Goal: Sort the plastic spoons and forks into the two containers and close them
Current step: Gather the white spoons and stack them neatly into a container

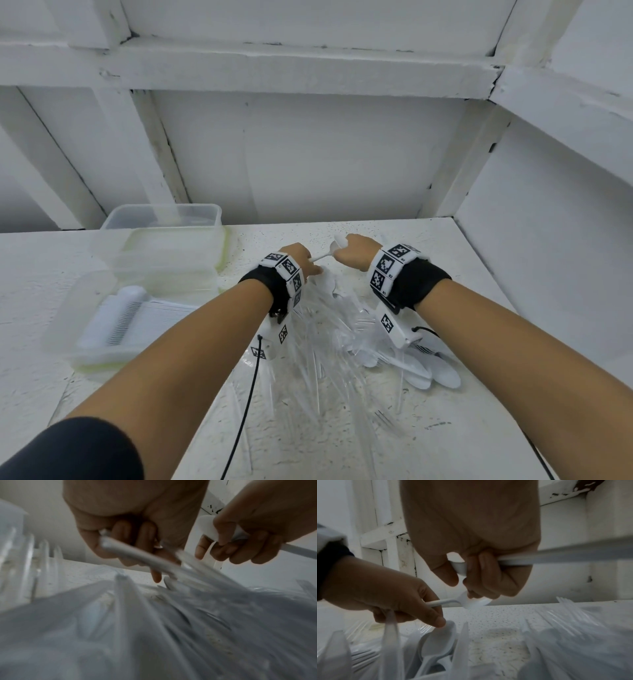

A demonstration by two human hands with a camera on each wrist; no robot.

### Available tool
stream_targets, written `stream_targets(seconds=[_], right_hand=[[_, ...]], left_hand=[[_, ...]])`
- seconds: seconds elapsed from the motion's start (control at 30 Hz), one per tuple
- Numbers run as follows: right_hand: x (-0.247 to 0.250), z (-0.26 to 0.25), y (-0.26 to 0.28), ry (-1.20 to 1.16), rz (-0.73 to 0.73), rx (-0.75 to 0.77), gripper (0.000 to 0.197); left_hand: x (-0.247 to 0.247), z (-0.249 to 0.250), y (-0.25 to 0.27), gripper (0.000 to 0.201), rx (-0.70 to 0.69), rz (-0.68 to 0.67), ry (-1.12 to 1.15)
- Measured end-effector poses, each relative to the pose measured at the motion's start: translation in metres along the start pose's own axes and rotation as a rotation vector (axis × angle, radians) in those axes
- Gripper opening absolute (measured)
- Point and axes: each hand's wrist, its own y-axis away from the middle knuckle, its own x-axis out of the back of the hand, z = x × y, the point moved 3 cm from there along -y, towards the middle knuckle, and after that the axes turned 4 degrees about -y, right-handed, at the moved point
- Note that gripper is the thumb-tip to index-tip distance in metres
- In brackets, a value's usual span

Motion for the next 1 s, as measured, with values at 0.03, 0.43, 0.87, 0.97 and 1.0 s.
stream_targets(seconds=[0.03,0.43,0.87,0.97,1.0], right_hand=[[0.001,0.005,0.001,-0.028,0.004,-0.015,0.033],[0.007,0.026,0.011,-0.206,0.028,-0.069,0.020],[-0.031,-0.010,-0.019,0.208,-0.032,0.078,0.027],[-0.034,-0.010,-0.023,0.239,-0.029,0.073,0.012],[-0.033,-0.010,-0.024,0.233,-0.027,0.065,0.011]], left_hand=[[-0.001,0.002,-0.001,0.025,-0.008,0.006,-0.007],[0.009,-0.001,0.010,0.019,0.000,0.191,0.044],[0.067,-0.058,0.041,0.012,0.074,0.610,0.895],[0.058,-0.067,0.040,0.008,0.105,0.543,1.050],[0.056,-0.066,0.041,0.007,0.108,0.526,1.089]])
